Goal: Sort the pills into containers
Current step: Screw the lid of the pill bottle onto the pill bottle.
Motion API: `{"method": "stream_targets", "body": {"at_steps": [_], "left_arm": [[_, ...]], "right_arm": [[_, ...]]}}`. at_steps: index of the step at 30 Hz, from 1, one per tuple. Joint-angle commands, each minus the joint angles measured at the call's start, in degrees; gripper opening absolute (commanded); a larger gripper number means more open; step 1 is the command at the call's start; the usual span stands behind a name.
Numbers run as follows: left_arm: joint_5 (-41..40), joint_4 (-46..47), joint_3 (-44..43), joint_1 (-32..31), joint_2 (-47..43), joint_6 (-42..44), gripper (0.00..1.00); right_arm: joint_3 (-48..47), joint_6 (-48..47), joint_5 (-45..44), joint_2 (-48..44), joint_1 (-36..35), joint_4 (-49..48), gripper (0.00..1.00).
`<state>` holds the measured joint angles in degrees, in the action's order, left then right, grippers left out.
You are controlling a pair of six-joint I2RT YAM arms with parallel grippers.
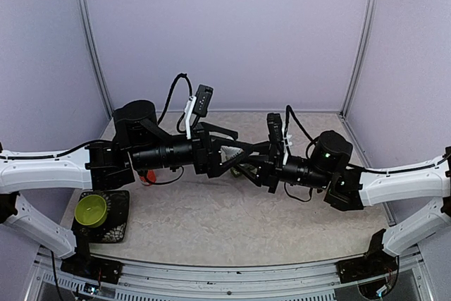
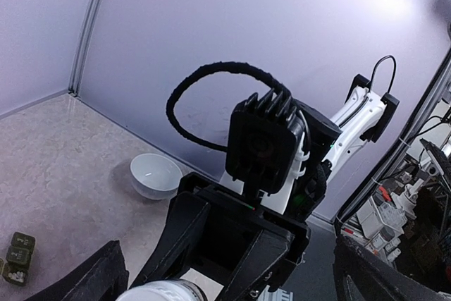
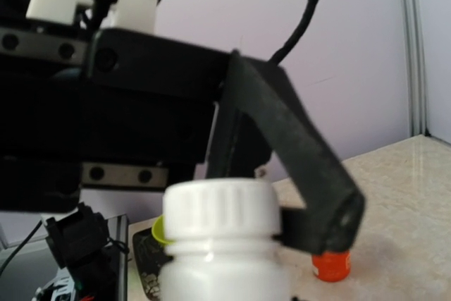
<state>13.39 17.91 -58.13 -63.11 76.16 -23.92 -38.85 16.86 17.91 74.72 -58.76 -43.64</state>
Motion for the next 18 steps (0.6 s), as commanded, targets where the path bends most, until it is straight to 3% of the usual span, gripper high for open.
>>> {"method": "stream_targets", "body": {"at_steps": [1,18], "left_arm": [[1.0,0.6,-1.4,-0.9,0.3,0.9,0.99],[1.3,-0.2,-3.0,-1.3,0.9,1.3,0.99]], "right_arm": [[-1.8,0.9,0.9,1.5,-0.5,-1.3,0.00],[-5.0,1.3,4.6,5.9,-2.1,-2.7,0.00]]}}
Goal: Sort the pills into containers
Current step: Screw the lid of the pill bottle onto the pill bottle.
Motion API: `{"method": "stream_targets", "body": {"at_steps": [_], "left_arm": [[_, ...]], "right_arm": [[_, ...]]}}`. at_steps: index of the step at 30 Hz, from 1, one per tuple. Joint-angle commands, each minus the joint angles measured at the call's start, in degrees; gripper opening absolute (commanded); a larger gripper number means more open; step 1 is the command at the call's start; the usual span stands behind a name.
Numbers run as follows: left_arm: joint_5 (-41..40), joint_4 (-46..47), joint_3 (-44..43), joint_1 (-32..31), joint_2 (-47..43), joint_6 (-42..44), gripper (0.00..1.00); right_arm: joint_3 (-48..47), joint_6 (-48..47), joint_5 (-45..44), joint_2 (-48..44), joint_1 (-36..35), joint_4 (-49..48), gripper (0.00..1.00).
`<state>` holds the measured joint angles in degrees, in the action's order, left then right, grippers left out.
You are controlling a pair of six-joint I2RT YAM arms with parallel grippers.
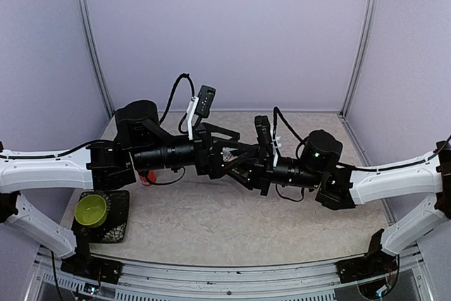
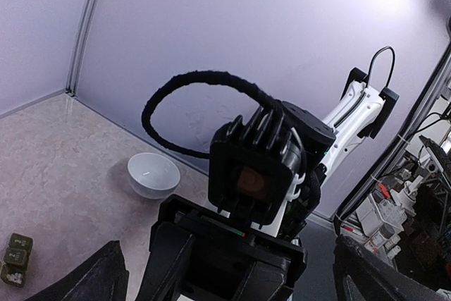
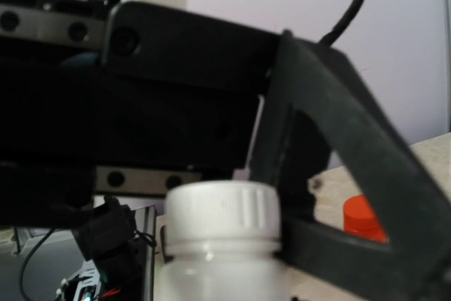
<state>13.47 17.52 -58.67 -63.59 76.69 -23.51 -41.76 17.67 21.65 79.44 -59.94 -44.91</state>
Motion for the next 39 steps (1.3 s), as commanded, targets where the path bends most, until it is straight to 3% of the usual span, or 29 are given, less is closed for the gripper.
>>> {"method": "stream_targets", "body": {"at_steps": [1,8,20,26,34,39], "left_arm": [[1.2,0.2,-2.5,-0.8,0.4,0.9,0.99],[-0.6,-0.6,-2.6,-0.8,-0.5,1.1,0.99],[-4.3,-1.0,-1.1,-0.8,-3.0,0.6,0.99],[-10.7,-5.3,-1.9,-0.7,-4.7,0.6,0.99],[-16.1,-16.6,-8.0,-0.7,-2.0,-3.9,0.86],[-16.1,-17.5,-9.2,-0.7,-0.7,-4.8,0.82]], "right_arm": [[-2.2,0.5,1.0,1.3,-1.1,-1.5,0.00],[-0.3,-0.3,-1.4,-2.2,-1.3,-3.0,0.00],[2.1,-4.8,-10.5,-10.9,-1.3,3.4,0.00],[3.5,-5.3,-12.1,-11.7,-1.3,4.6,0.00],[2.6,-9.7,-17.2,-13.5,-1.3,11.4,0.00],[1.7,-11.3,-18.3,-13.4,-1.3,13.8,0.00]]}}
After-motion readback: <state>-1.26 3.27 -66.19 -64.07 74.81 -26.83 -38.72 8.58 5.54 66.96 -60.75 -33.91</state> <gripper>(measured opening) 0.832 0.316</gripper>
